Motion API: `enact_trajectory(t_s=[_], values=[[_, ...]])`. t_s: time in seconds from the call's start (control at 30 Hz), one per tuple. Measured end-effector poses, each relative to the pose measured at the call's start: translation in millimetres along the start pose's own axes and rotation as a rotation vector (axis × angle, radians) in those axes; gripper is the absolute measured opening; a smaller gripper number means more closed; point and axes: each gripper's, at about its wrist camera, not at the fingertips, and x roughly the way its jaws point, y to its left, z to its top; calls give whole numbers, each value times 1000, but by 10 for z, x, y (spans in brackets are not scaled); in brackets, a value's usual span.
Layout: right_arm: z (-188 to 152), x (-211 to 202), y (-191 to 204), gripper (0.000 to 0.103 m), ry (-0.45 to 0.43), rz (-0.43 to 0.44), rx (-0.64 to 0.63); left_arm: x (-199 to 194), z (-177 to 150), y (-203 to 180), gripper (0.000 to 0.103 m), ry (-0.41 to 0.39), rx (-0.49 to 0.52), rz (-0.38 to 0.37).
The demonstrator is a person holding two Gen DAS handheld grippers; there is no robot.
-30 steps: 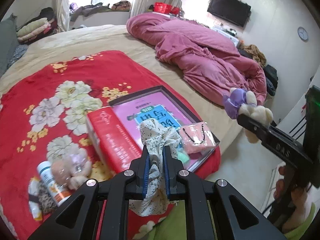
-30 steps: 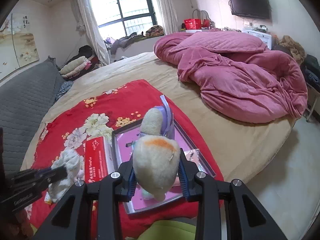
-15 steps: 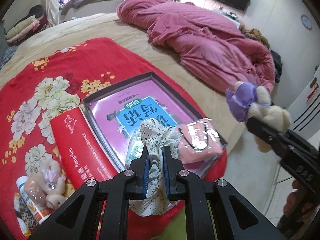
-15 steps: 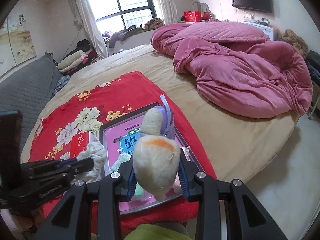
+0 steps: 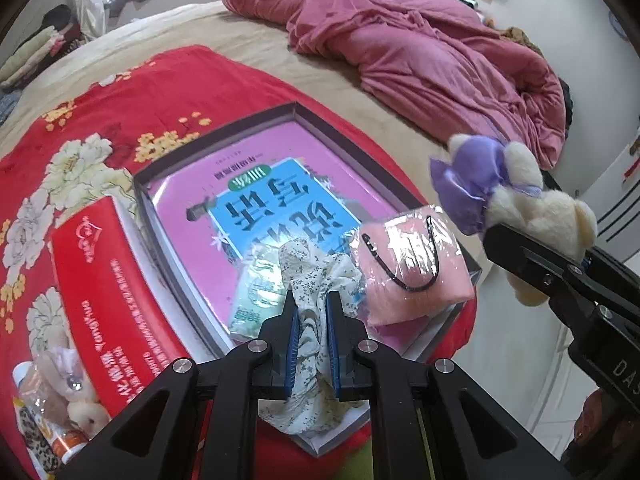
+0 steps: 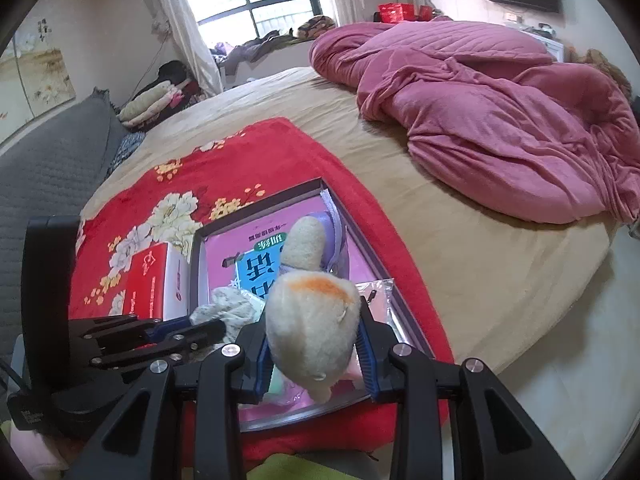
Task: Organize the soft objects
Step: 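Lower plush toy onto tray and open right gripper while left lowers and releases cloth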
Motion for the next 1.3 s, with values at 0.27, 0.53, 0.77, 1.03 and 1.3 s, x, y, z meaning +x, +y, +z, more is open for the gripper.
enact_trajectory(t_s=[0.27,0.53,0.77,1.03,1.3], values=[[-25,265,37,36,49,49,-6,90,11,50,13,12,-5,2],[-138,501,61,36,97,84,-1,105,-10,101,13,15,-2,12],[-162,565,81,36,107,92,-4,126,-13,131,13,22,-3,15],[-185,644,116,36,119,95,-11,179,-46,161,13,30,-14,18],[-225,796,123,36,153,95,-13,231,-45,171,14,33,-19,16]])
